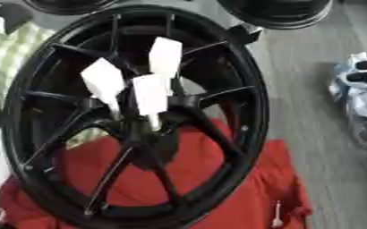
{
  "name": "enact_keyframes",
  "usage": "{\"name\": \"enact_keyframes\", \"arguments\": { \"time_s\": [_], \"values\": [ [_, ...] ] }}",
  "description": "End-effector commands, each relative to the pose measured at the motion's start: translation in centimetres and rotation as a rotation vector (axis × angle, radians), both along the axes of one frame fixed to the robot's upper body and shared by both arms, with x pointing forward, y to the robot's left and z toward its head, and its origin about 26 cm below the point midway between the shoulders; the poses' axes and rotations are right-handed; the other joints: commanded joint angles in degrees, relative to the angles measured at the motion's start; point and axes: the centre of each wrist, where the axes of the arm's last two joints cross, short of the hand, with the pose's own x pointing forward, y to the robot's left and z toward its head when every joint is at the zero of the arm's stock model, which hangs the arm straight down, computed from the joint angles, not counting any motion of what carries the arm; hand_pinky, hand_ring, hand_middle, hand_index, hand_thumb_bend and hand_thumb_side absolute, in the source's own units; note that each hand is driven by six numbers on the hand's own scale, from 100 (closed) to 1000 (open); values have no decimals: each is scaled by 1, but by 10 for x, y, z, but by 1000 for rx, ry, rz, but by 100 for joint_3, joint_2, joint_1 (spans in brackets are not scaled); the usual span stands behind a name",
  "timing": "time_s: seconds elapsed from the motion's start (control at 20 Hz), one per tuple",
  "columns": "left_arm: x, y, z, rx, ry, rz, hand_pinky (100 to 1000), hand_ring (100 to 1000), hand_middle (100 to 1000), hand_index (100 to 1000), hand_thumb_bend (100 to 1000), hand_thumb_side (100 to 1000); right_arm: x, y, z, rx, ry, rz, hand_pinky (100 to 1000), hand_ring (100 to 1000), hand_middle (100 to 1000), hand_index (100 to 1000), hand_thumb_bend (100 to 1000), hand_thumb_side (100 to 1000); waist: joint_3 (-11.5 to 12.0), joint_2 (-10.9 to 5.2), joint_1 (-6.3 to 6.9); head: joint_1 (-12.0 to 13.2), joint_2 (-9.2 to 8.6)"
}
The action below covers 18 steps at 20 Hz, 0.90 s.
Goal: Pull the pin out of the wheel hub.
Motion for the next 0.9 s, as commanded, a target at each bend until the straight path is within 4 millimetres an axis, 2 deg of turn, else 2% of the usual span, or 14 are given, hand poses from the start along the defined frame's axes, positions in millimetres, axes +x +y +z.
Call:
{"name": "enact_keyframes", "arguments": {
  "time_s": [0.05,0.3,0.45,0.75,0.9],
  "values": [
    [-7,12,14,-42,-46,26,709,713,680,753,100,259,-2,-3,11,-25,-29,-1,937,653,644,756,100,525,7,-131,-1,-12,20],
    [-8,24,20,-148,-71,50,686,676,635,724,100,276,-2,-3,10,-22,-30,-2,937,654,644,756,100,525,22,-124,-18,-8,-3],
    [-7,28,19,-184,-72,61,687,680,641,733,100,299,-2,-3,10,-22,-30,-3,937,653,643,756,100,525,20,-120,-23,-6,-7],
    [-6,20,12,-106,-45,6,732,756,747,835,100,330,-2,-2,9,-26,-25,-2,937,653,643,756,100,525,-12,-108,-17,-3,-103],
    [-2,14,5,-30,-36,-17,752,784,777,857,100,336,-2,-2,9,-31,-22,1,937,653,643,756,100,526,-36,-98,-7,-7,-155]
  ]
}}
